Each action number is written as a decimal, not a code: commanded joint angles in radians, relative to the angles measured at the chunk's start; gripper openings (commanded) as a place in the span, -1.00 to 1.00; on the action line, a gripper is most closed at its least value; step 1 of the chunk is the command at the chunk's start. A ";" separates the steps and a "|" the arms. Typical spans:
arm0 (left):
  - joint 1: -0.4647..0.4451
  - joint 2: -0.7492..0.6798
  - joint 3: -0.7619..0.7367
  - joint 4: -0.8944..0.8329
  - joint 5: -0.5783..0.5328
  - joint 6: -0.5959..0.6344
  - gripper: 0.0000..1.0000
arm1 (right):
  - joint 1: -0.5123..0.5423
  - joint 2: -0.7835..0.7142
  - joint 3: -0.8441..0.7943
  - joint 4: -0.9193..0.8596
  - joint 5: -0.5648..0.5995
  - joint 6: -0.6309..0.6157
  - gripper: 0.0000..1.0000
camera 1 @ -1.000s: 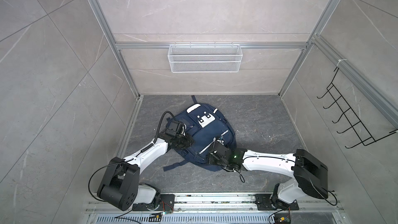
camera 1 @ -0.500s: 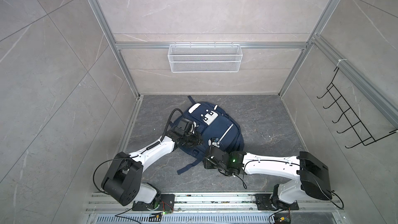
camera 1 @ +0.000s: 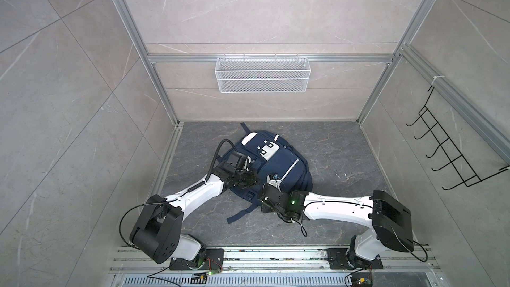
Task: Pack the student bag
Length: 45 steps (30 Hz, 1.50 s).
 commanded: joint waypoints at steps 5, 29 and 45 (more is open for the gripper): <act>-0.004 -0.036 0.037 0.038 0.026 -0.009 -0.79 | -0.018 0.046 0.031 0.014 0.023 -0.021 -0.35; -0.006 -0.065 0.022 0.009 0.010 -0.003 -0.82 | -0.040 0.136 0.094 -0.004 0.033 -0.033 -0.71; 0.075 -0.107 -0.008 -0.071 -0.055 0.046 -1.00 | -0.031 -0.076 -0.045 -0.093 0.020 -0.010 -1.00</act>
